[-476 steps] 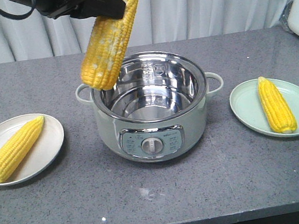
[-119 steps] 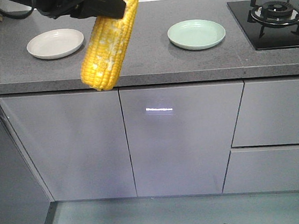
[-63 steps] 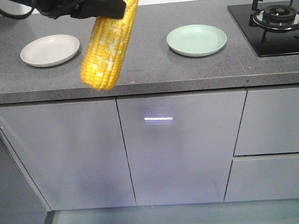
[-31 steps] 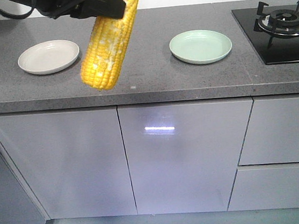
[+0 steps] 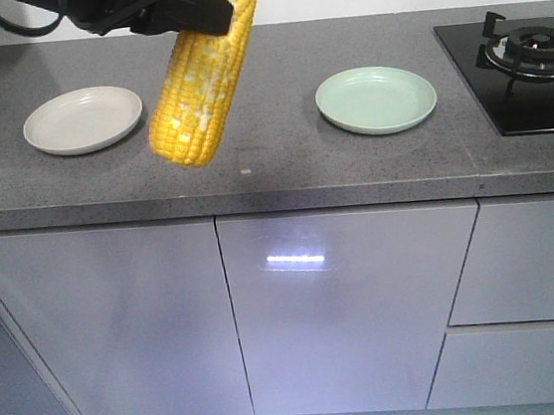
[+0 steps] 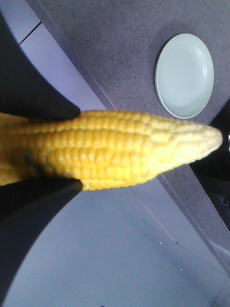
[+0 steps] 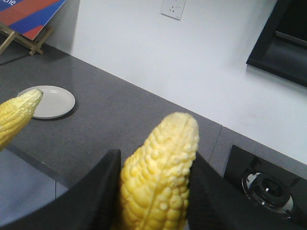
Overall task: Distribute corn equally
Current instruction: 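Drive the base toward the white and green plates beside the stove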
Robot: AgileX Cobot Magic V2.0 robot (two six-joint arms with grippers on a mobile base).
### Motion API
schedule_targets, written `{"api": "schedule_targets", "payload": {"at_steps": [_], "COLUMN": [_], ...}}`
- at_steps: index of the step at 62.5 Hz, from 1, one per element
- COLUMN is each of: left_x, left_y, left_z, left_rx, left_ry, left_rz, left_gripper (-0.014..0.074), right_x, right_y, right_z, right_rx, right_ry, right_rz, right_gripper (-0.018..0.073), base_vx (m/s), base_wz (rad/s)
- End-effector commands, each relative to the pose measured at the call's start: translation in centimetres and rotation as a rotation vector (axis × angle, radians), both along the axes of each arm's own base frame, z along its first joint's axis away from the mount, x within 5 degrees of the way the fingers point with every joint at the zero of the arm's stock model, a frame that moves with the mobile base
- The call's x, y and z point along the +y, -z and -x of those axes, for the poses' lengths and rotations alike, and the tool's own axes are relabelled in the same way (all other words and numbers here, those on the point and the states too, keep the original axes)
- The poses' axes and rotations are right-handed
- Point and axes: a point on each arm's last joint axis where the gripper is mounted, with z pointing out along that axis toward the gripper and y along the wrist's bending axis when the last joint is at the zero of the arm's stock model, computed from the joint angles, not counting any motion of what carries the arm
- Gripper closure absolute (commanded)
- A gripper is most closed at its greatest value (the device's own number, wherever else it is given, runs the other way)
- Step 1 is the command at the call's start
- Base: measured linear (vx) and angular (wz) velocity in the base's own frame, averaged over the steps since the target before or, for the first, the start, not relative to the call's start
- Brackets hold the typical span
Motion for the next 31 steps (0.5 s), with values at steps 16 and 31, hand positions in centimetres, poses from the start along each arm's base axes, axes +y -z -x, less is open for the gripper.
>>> {"api": "schedule_targets", "payload": {"at_steps": [16, 31], "left_x": [0.53, 0.53], "left_y": [-2.75, -2.75], "left_z": [1.63, 1.63], "left_rx": [-0.091, -0.091], "left_ry": [-0.004, -0.004], "left_rz": [0.092, 0.092], "left_gripper": [0.0603, 0.0603], "right_x": [-0.03, -0.03], "right_y": [-1.11, -1.11], "right_z": [0.51, 0.51], "right_rx": [-0.094, -0.094], "right_ry": [0.013, 0.013], "right_rz": [-0.021, -0.021], "right_gripper": [0.0561, 0.0561], "base_vx": [0.1, 0.11], "base_wz": [-0.04, -0.07]}}
